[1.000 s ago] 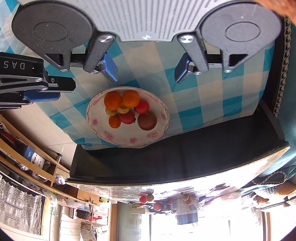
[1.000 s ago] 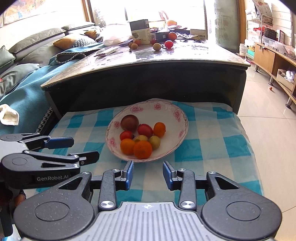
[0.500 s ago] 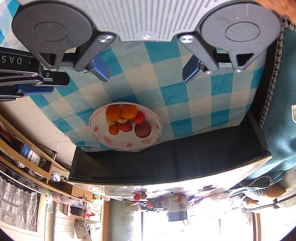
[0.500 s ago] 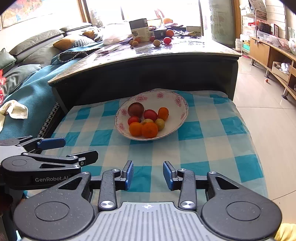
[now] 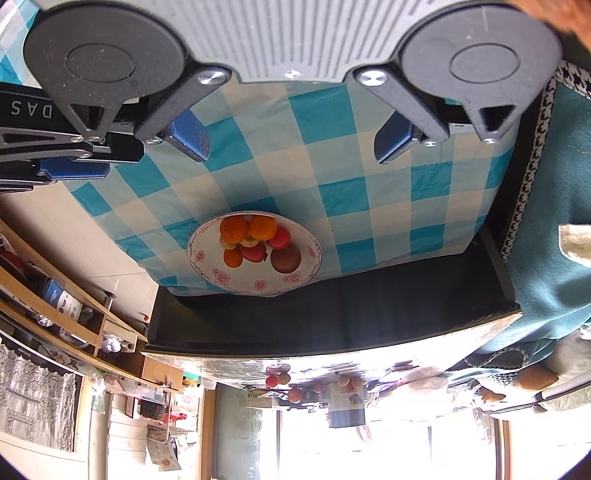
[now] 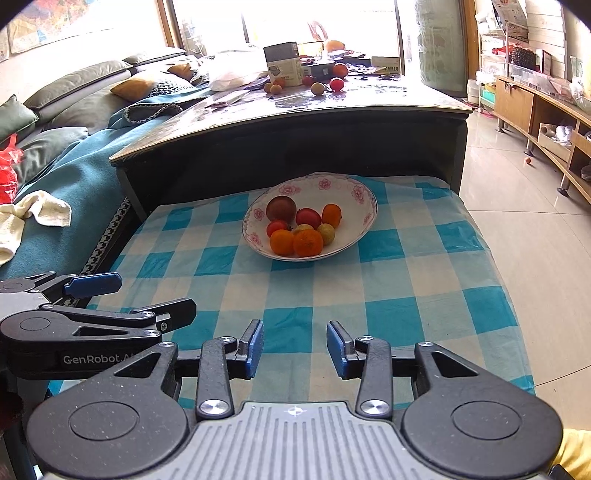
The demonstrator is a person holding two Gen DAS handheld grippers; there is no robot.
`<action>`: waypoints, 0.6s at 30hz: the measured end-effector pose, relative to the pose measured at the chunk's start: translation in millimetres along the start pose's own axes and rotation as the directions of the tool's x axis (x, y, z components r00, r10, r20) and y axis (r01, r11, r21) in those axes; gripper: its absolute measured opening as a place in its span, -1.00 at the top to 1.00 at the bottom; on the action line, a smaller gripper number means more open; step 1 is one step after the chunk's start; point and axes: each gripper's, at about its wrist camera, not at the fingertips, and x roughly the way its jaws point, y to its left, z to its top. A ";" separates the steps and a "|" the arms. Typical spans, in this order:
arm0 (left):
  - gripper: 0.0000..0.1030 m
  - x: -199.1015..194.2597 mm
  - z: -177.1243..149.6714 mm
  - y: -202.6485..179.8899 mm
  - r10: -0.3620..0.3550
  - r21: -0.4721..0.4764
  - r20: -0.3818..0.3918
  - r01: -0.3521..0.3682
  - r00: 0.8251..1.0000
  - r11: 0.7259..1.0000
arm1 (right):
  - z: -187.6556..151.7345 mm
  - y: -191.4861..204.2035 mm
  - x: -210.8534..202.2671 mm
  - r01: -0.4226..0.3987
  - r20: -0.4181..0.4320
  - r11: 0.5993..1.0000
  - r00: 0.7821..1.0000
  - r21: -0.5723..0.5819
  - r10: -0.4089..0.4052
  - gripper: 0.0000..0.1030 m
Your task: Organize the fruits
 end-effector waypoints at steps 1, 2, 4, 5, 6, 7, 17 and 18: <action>-1.00 -2.0 -1.0 -0.3 0.005 0.001 0.002 -0.005 1.000 1.000 | -1.1 1.1 -1.7 0.000 0.001 1.000 1.000 0.000 0.000 0.36; -1.00 -4.0 -1.9 -0.2 0.007 0.002 0.004 -0.007 1.000 1.000 | -2.2 2.2 -3.2 -0.001 0.002 1.000 1.000 0.000 0.001 0.36; -1.00 -8.0 -3.6 -0.1 0.010 0.001 0.009 -0.010 1.000 1.000 | -3.9 4.2 -6.2 -0.001 0.006 1.000 1.000 -0.003 0.001 0.35; -1.00 -9.9 -4.4 -0.3 0.010 0.001 0.012 -0.010 1.000 1.000 | -5.1 5.3 -7.9 -0.001 0.009 1.000 1.000 -0.004 0.001 0.35; -1.00 -12.1 -5.5 -0.5 0.012 0.002 0.015 -0.012 1.000 1.000 | -6.0 5.9 -9.6 -0.002 0.011 1.000 1.000 -0.003 0.002 0.34; -1.00 -14.0 -6.3 -0.8 0.013 0.003 0.018 -0.013 1.000 1.000 | -7.1 6.7 -11.5 -0.002 0.012 1.000 1.000 -0.003 0.002 0.34; -1.00 -30.7 -18.7 -5.0 0.023 0.006 0.024 -0.023 0.999 1.000 | -18.3 12.5 -26.7 0.002 0.025 1.000 1.000 -0.009 -0.002 0.32; -1.00 -32.7 -20.0 -5.6 0.026 0.007 0.025 -0.026 0.999 1.000 | -19.5 12.8 -27.7 0.003 0.025 1.000 1.000 -0.010 -0.003 0.32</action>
